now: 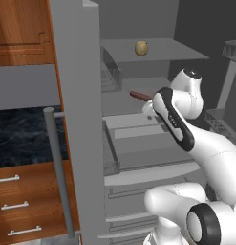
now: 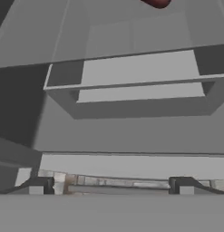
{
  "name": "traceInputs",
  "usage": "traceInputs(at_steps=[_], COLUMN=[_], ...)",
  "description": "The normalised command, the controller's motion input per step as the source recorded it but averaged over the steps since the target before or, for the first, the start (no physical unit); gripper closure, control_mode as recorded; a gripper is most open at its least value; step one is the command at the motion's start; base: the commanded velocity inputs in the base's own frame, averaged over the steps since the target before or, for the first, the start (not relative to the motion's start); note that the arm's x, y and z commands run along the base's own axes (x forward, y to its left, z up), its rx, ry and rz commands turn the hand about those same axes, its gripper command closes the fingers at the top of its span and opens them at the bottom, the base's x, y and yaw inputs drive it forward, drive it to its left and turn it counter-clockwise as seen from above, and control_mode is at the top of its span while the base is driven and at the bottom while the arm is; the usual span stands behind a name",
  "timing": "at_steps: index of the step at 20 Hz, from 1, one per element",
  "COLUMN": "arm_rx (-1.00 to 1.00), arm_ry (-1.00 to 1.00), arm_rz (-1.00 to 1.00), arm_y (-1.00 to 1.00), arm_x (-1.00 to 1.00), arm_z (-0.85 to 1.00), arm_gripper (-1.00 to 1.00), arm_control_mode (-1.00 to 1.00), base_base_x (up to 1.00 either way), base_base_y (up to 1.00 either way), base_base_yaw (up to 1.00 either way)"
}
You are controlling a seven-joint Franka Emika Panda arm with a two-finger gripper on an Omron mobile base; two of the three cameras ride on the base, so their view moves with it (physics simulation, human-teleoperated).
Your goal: Retrieve the sausage and cheese from the fridge and place them on the cutting board on the counter.
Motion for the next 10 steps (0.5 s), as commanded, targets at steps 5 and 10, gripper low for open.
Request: traceInputs(at_steps=[5, 10], arm_rx=[0.00, -0.07], arm_ry=[-0.14, -0.35], arm_rz=[0.13, 0.28], arm_y=[-0.09, -0.15], arm_x=[0.53, 0.27], arm_z=[0.14, 0.07], arm_gripper=[-1.00, -1.00], arm_control_mode=[-1.00, -1.00], base_base_x=[0.00, 0.00], base_base_y=[0.00, 0.00], base_base_yaw=[0.00, 0.00])
